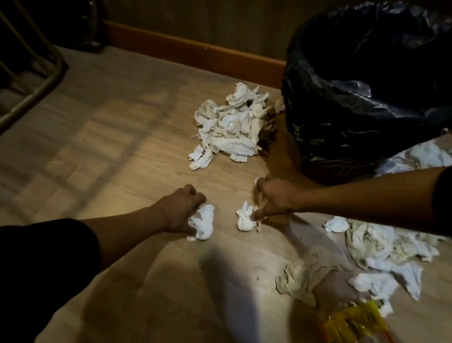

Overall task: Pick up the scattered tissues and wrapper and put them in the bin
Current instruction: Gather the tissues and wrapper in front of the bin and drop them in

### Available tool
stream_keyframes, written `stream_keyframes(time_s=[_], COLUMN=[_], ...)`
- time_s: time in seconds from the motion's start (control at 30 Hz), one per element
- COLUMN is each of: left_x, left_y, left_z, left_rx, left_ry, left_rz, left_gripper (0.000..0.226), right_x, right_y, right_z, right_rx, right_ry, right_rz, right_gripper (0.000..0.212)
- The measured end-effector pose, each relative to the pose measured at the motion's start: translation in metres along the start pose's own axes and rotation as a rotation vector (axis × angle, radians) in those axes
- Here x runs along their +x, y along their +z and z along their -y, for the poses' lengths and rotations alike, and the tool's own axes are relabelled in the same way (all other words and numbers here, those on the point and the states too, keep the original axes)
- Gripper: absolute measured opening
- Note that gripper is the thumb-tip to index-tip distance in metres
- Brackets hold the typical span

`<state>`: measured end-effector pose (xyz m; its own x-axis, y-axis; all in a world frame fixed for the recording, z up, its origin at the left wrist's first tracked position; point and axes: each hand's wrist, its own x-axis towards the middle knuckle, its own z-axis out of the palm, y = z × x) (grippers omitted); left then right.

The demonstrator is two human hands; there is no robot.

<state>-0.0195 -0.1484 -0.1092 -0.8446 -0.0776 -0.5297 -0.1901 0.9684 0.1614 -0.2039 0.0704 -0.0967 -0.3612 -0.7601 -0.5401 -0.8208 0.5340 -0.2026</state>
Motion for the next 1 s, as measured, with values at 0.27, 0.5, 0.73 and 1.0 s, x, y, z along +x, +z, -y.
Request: stream_keyframes(time_s=[0.27,0.5,0.73,1.0], left_x=[-0.009,-0.007,-0.001,0.034], left_y=[0.021,0.014,0.003,-0.008], left_z=[0.005,-0.013,-0.093,-0.195], left_rx=[-0.171,-0.280,-0.192,0.115], left_ry=[0.042,0.049,0.431,0.823], left_rz=[-0.145,-0.185,-0.115,-0.067], left_gripper=[0.027,0.039,0.054,0.051], right_x=[0.012,-0.007,-0.069,-0.178], right_y=[0.029,0.015,0.014,0.051], right_z=[0.035,0.048,-0.017,-0.082], right_rx=[-0.038,-0.006,-0.143,0.003], right_ry=[-0.374,-0.431,-0.299,-0.108], right_rz=[-0.037,0.105,0.053,-0.149], right_gripper=[0.054,0.023,0.026,0.021])
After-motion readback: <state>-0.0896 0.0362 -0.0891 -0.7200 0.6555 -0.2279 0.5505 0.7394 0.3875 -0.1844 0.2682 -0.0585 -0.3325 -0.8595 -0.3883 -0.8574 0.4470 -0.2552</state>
